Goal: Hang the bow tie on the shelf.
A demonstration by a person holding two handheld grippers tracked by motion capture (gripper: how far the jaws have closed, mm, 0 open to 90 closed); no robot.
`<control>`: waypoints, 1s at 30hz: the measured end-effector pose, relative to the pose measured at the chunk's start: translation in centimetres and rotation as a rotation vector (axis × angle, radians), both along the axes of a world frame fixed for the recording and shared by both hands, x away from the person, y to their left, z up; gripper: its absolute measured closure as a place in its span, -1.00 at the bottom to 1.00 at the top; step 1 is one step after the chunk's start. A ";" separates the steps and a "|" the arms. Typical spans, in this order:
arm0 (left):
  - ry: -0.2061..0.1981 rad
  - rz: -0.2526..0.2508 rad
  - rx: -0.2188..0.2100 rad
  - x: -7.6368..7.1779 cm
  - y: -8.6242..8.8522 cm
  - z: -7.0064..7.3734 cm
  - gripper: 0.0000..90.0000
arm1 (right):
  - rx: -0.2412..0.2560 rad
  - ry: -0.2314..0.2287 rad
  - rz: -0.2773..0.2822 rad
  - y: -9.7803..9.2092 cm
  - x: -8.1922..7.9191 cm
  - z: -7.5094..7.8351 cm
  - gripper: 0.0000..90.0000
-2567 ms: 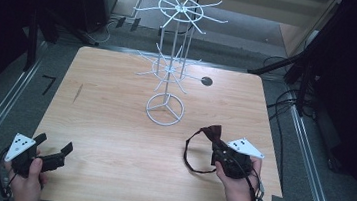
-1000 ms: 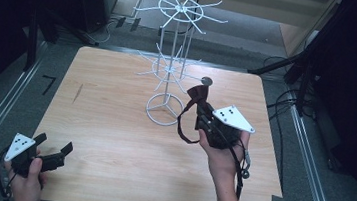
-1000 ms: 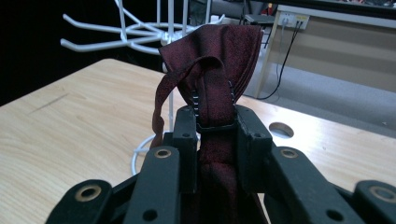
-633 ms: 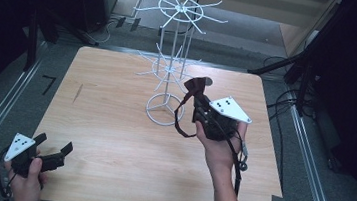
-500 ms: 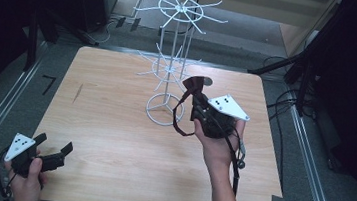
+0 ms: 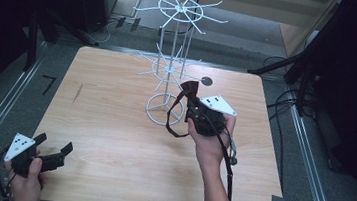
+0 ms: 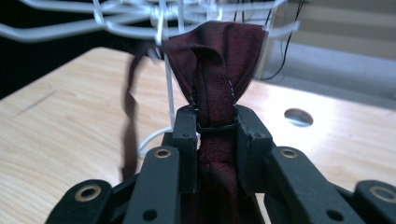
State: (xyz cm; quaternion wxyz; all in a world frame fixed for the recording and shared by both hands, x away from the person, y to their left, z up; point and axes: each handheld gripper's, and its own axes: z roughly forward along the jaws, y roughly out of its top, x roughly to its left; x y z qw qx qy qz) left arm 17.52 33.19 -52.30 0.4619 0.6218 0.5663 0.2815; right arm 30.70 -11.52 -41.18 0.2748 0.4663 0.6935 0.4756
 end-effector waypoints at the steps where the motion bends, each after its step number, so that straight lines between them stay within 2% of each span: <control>1: 0.001 0.000 0.001 0.0 0.0 0.0 -1.00 | -0.004 0.011 0.001 0.2 0.1 -0.6 0.64; 2: 0.000 0.000 -0.001 0.0 0.0 0.0 -1.00 | -0.013 0.027 -0.001 0.3 0.2 -1.5 0.64; 8: -0.001 0.000 0.000 0.0 0.0 0.0 -1.00 | -0.019 0.057 0.008 0.7 0.5 -3.1 0.61; 11: -0.002 -0.001 0.000 0.0 0.0 0.0 -1.00 | -0.008 0.075 0.029 0.9 0.7 -3.9 0.32; 12: -0.001 0.000 0.001 0.0 0.0 0.0 -1.00 | -0.008 0.075 0.029 0.9 0.7 -3.9 0.32; 13: -0.002 0.000 0.001 0.0 0.0 0.0 -1.00 | -0.005 0.082 0.030 0.9 0.8 -4.1 0.11; 15: -0.003 -0.001 0.002 0.0 0.0 0.0 -1.00 | 0.000 0.088 0.030 0.9 0.8 -4.1 0.04; 16: -0.002 -0.001 0.001 0.0 0.0 0.0 -1.00 | 0.006 0.102 0.026 0.7 0.7 -4.3 -0.24; 17: -0.003 -0.001 0.001 0.0 -0.1 0.0 -1.00 | 0.006 0.102 0.026 0.7 0.7 -4.3 -0.24; 19: -0.002 -0.001 0.002 0.0 0.0 0.0 -1.00 | 0.004 0.109 0.011 0.4 0.4 -4.4 -0.43; 21: -0.003 -0.001 0.002 0.0 0.0 0.0 -1.00 | 0.030 0.114 0.017 -0.1 0.0 -4.5 -0.57; 22: -0.003 -0.001 0.003 0.0 0.0 0.0 -1.00 | 0.056 0.118 0.019 -0.8 -0.4 -4.4 -0.62; 25: -0.001 0.000 0.002 0.0 -0.1 0.0 -1.00 | 0.080 0.110 0.017 -1.6 -0.8 -4.1 -0.65; 30: 0.000 0.001 0.005 0.0 -0.1 0.0 -1.00 | 0.102 0.082 -0.011 -4.1 -2.2 -3.3 -0.66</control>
